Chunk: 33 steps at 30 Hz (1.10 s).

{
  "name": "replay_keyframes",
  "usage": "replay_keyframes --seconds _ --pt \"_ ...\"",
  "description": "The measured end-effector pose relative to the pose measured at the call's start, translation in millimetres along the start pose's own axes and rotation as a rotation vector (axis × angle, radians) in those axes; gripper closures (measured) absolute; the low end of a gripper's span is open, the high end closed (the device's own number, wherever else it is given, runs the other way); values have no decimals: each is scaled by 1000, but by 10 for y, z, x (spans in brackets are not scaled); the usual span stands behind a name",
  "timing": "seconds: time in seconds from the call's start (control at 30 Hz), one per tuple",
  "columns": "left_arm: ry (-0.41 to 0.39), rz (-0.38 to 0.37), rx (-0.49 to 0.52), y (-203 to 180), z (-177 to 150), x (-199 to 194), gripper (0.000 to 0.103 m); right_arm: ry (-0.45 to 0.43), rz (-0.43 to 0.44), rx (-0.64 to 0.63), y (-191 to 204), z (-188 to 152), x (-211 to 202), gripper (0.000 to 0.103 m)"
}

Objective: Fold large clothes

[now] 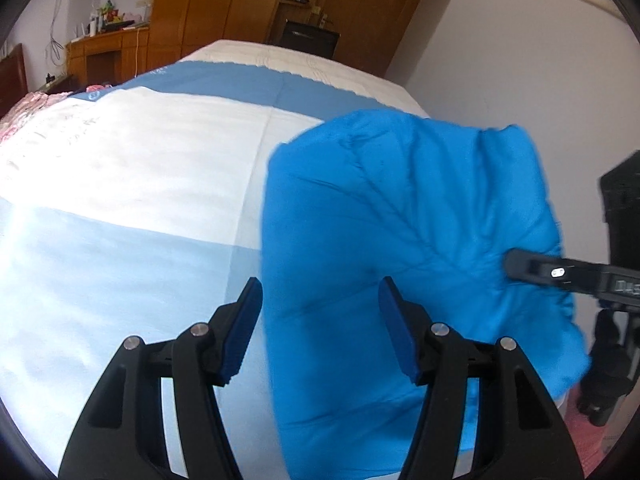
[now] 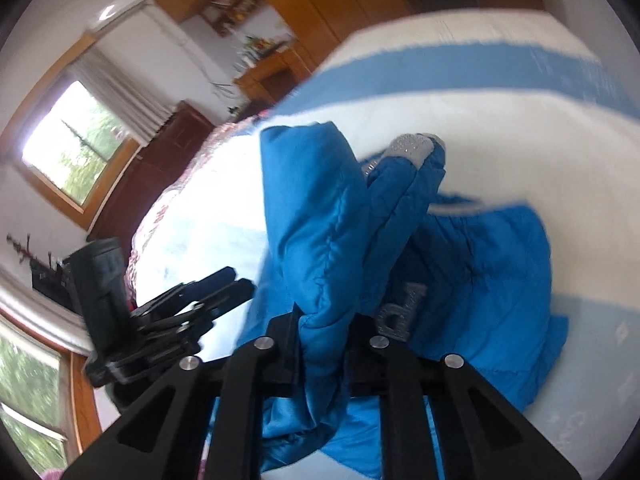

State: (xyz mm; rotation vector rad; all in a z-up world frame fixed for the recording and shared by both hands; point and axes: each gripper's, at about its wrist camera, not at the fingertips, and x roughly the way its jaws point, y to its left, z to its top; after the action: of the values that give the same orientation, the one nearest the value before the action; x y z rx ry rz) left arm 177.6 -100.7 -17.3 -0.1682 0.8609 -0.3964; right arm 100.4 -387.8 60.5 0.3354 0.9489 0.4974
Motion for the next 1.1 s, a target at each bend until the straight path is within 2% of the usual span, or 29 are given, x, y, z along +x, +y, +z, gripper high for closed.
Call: replay_keyframes --seconds 0.17,0.33,0.47,0.63,0.83,0.97,1.03,1.1 --pt "-21 -41 26 -186 -6 -140 44 -73 -39 -49 69 -120 -489 90" --pt "10 -64 109 -530 -109 -22 44 -113 -65 16 -270 -261 -789 90" --pt "58 -51 167 -712 -216 222 44 -76 -78 111 -690 -439 -717 90" --pt "89 -32 210 -792 -368 482 43 -50 -55 209 -1182 -723 -386 87" --pt "78 1 240 -777 -543 622 42 -103 -40 228 -1350 -962 -40 83" --pt "69 10 245 -796 -545 621 42 -109 -10 252 -1431 -974 -72 80" --pt "82 0 242 -787 -505 568 43 -121 -56 222 -1319 -959 -226 72" --pt "72 -25 234 -767 -478 390 44 -184 -162 145 -1104 -958 -503 71"
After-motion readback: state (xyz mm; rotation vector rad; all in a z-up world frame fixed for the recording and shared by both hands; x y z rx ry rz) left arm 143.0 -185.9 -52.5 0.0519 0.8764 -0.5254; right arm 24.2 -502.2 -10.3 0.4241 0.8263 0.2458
